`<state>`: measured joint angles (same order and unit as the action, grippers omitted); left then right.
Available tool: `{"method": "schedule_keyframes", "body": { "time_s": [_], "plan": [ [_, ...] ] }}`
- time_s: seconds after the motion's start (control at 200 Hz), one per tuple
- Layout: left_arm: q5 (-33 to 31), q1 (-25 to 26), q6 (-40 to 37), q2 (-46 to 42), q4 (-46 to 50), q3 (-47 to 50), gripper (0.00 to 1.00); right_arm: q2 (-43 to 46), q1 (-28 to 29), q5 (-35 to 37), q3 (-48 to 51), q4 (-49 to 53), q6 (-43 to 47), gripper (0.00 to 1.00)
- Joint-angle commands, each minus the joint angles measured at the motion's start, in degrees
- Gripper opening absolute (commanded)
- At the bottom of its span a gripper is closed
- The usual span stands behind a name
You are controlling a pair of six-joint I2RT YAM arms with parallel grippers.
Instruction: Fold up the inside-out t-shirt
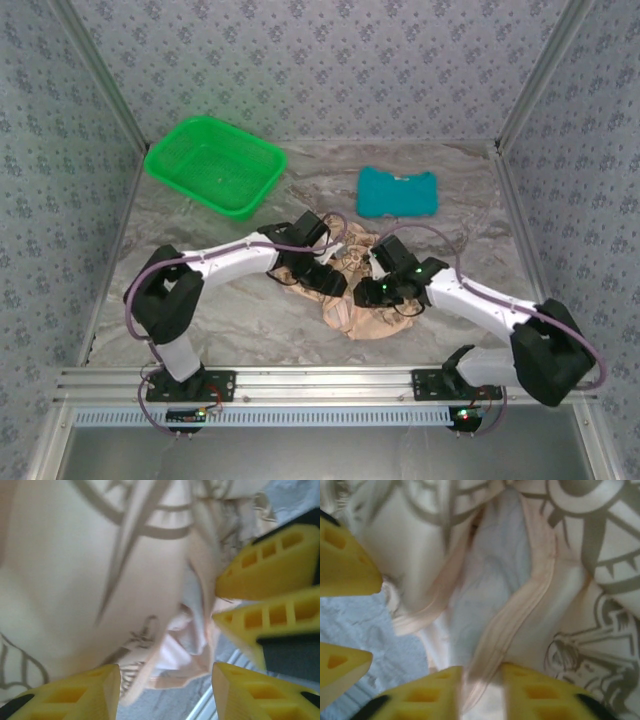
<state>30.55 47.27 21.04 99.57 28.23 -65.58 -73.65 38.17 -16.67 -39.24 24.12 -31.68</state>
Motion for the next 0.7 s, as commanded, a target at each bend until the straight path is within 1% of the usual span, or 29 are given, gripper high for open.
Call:
{"method": "schedule_keyframes", "body": {
  "time_s": [0.0, 0.045, 0.085, 0.12, 0.205, 0.29, 0.345, 0.38, 0.425, 0.445, 0.54, 0.57, 0.61, 0.64, 0.665, 0.695],
  "plan": [
    [-2.7, -0.1, 0.5, 2.7, -2.6, -1.3, 0.42, -2.1, -0.4, 2.9, -1.0, -3.0, -0.2, 0.07],
    [-3.6, -0.7, 0.7, 3.5, -1.7, -3.3, 0.24, -1.4, -1.2, 1.8, -1.8, -2.5, 1.1, 0.00],
    [-3.1, -1.7, 0.8, 3.3, -1.3, -4.9, 0.08, 0.0, -2.1, 0.7, -2.6, -1.6, 2.6, 0.00],
    [-2.3, -2.6, 0.9, 2.4, -1.7, -5.5, 0.00, 1.7, -2.8, 0.6, -3.2, -0.1, 3.8, 0.00],
    [-1.6, -6.6, 2.4, -0.2, -2.5, -5.7, 0.00, 5.7, -4.4, 1.7, -3.8, 4.9, 6.0, 0.00],
    [1.9, -10.9, 3.6, -2.2, -3.1, -4.9, 0.00, 9.1, -5.5, 1.1, -2.2, 8.7, 6.6, 0.00],
    [3.7, -12.6, 3.8, -2.9, -3.4, -4.2, 0.00, 10.6, -3.9, 2.0, 0.5, 9.4, 5.2, 0.00],
    [4.2, -12.7, 3.4, -3.1, -3.1, -3.9, 0.00, 11.1, -2.3, 3.2, 2.7, 9.4, 3.6, 0.00],
    [3.9, -12.3, 3.3, -3.2, -3.1, -3.2, 0.00, 11.5, 0.2, 2.7, 5.9, 7.4, 1.7, 0.00],
    [3.7, -12.1, 3.4, -3.2, -3.4, -2.6, 0.03, 11.7, 1.6, 3.1, 6.9, 6.7, 0.7, 0.00],
    [3.8, -10.2, 4.0, -3.7, -5.2, 0.1, 0.22, 13.5, 9.6, 6.4, 10.6, 4.3, -3.1, 0.00],
    [3.6, -9.0, 3.7, -4.1, -5.3, 0.6, 0.28, 14.1, 10.4, 6.1, 11.3, 3.9, -3.8, 0.00],
    [3.3, -7.3, 2.9, -4.4, -5.1, 1.3, 0.37, 15.2, 10.6, 3.9, 12.2, 3.5, -5.6, 0.00],
    [2.9, -5.8, 2.1, -4.8, -4.7, 1.8, 0.41, 16.3, 10.5, 3.6, 12.3, 4.7, -5.7, 0.00],
    [2.4, -4.6, 1.4, -4.9, -4.3, 2.2, 0.43, 17.3, 10.3, 4.1, 11.9, 6.4, -5.1, 0.07],
    [1.6, -3.2, 0.4, -4.9, -3.8, 2.6, 0.44, 18.6, 9.6, 4.6, 11.0, 8.6, -4.8, 0.12]
  ]
}}
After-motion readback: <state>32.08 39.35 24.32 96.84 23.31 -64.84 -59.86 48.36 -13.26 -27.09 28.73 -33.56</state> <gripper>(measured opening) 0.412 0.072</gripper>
